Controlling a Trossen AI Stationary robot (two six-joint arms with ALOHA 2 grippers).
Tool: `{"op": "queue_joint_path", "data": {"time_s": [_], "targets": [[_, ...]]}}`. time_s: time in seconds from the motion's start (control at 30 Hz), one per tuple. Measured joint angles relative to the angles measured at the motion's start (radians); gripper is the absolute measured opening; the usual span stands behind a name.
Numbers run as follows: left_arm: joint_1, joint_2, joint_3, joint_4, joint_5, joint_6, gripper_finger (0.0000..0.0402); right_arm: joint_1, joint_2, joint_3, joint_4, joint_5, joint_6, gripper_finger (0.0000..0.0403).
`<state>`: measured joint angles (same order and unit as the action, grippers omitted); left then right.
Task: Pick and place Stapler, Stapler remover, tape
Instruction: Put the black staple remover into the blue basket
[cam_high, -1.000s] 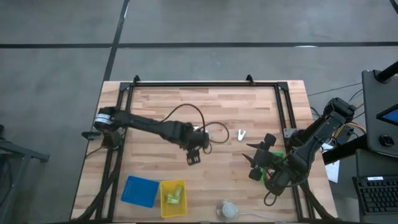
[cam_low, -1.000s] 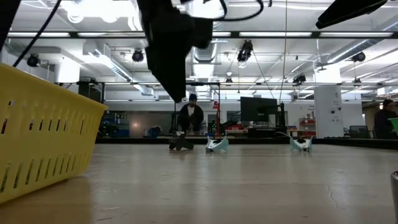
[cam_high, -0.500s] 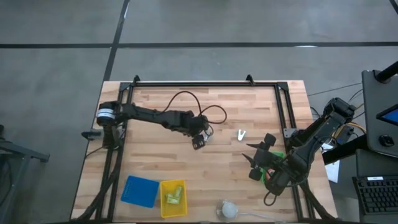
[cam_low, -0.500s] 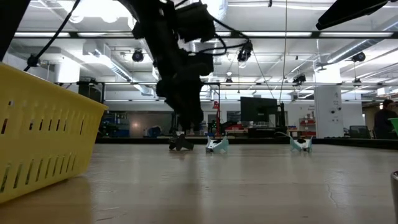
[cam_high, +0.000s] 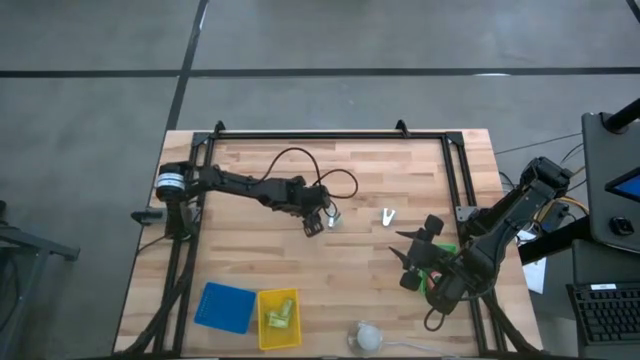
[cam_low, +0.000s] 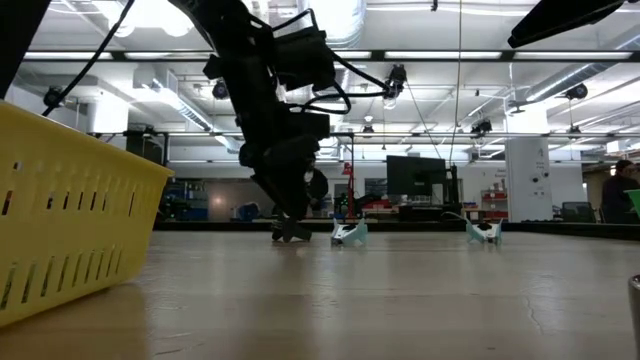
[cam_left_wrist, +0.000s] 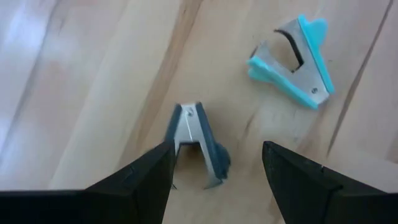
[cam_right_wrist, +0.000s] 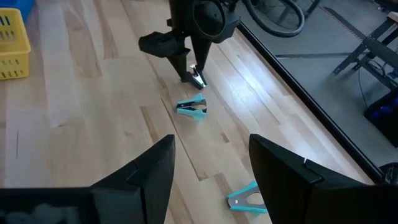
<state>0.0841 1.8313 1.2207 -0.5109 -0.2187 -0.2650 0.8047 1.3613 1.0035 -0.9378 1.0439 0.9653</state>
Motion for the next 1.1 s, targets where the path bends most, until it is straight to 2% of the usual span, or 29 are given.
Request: {"op": "queue_joint_path", "data": {"time_s": [0.17, 0.63, 0.93, 1.1], "targets": [[0.005, 0.002, 0.0, 0.005, 0.0, 0.028, 0.0232, 0.0, 0.0, 0.0, 0.003, 0.0, 0.0, 0.0201], [0.008, 0.003, -0.001, 0.006, 0.024, 0.02, 0.012, 0.0, 0.0, -0.001, 0.006, 0.0, 0.0, 0.0201], [0.011, 0.003, -0.065, 0.037, 0.019, 0.011, 0.0098, 0.0, 0.0, -0.001, 0.01, 0.0, 0.0, 0.0201], [0.011, 0.003, -0.059, 0.044, 0.019, 0.009, 0.0085, 0.0, 0.0, -0.001, 0.01, 0.0, 0.0, 0.0201]]}}
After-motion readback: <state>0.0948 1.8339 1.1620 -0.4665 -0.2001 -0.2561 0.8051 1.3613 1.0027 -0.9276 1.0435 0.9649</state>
